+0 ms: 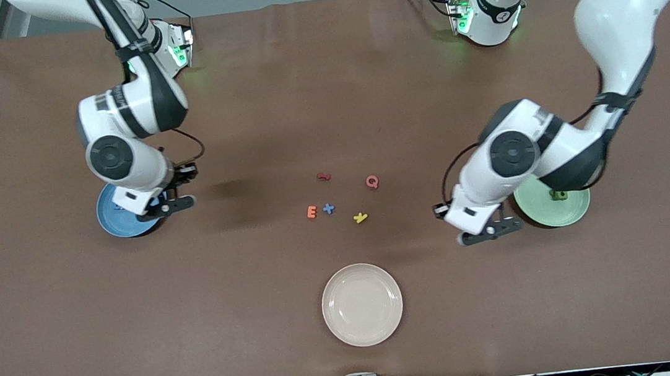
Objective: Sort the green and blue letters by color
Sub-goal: 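Carry the blue a to the blue plate while the left carries n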
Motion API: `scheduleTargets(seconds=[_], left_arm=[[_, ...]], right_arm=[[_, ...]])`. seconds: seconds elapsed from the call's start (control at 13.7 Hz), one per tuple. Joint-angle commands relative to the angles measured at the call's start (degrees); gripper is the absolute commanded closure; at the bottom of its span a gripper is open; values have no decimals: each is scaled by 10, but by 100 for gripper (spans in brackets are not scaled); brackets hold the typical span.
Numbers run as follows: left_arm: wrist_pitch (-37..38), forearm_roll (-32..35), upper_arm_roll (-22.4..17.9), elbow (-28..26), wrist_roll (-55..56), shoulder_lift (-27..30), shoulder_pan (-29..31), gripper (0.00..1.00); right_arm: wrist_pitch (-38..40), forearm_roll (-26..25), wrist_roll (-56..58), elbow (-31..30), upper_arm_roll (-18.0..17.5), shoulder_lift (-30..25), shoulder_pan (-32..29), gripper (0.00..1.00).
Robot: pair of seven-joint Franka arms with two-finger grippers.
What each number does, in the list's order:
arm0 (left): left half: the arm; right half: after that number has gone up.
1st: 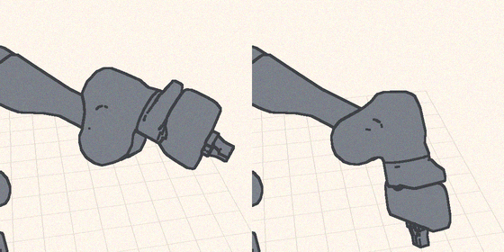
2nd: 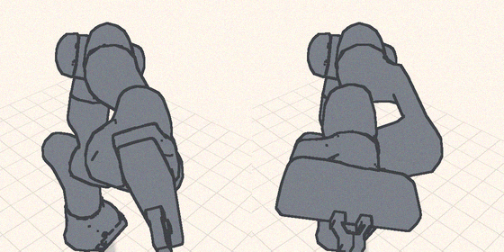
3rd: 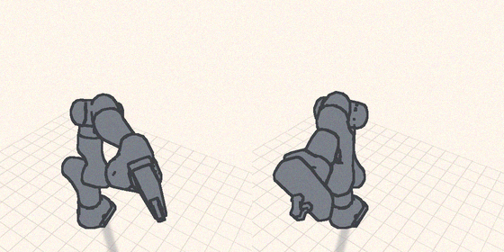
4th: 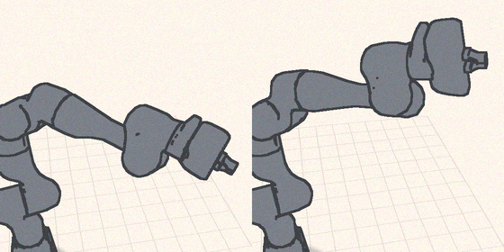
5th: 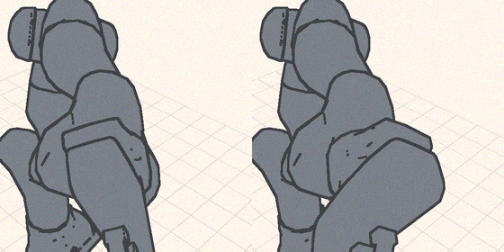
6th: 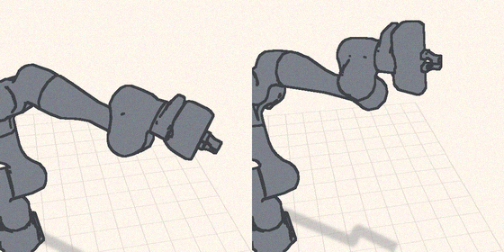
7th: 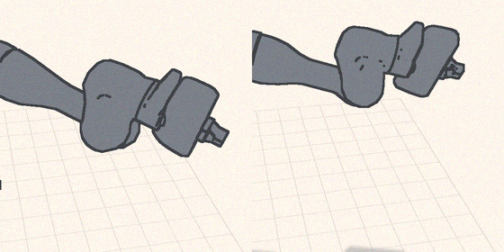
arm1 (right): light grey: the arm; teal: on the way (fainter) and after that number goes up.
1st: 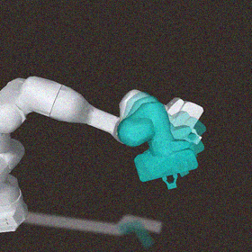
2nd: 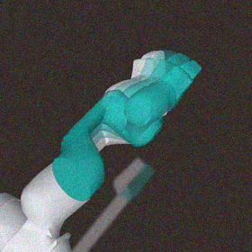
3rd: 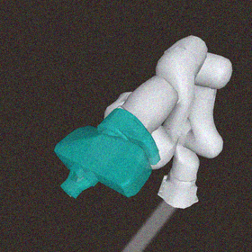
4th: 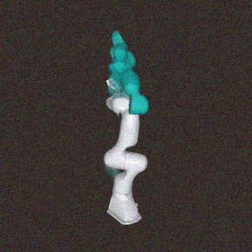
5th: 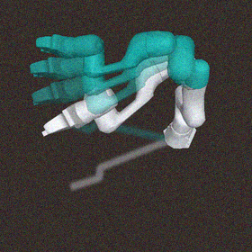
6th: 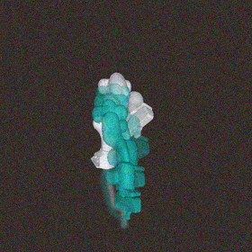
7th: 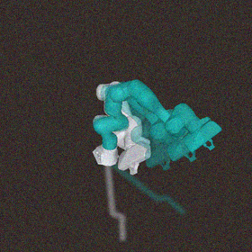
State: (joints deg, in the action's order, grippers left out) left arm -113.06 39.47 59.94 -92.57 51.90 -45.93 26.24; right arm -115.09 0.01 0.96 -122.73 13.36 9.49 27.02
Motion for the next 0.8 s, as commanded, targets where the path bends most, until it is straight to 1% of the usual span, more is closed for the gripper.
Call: scheduleTargets(seconds=[0.0, 0.07, 0.22, 0.36, 0.58, 0.73], left_arm=[[0, 5, 44, -52, -46, 15, 91, 97], [0, 5, 47, -61, -65, 15, 109, 97], [0, 14, 46, -82, -114, 34, 142, 97], [0, 31, 46, -97, -163, 35, 184, 97], [0, 36, 45, -99, -232, 35, 223, 97], [0, 42, 44, -103, -281, 32, 255, 97]], right_arm=[[-13, -16, 39, -58, -12, -48, -40, 99], [-13, -22, 45, -67, -12, -54, -46, 99], [-19, -40, 75, -82, -13, -62, -80, 99], [-41, -41, 116, -103, -13, -68, -109, 99], [-113, -41, 187, -142, -14, -62, -173, 98], [-155, -41, 216, -162, -14, -57, -201, 96]])
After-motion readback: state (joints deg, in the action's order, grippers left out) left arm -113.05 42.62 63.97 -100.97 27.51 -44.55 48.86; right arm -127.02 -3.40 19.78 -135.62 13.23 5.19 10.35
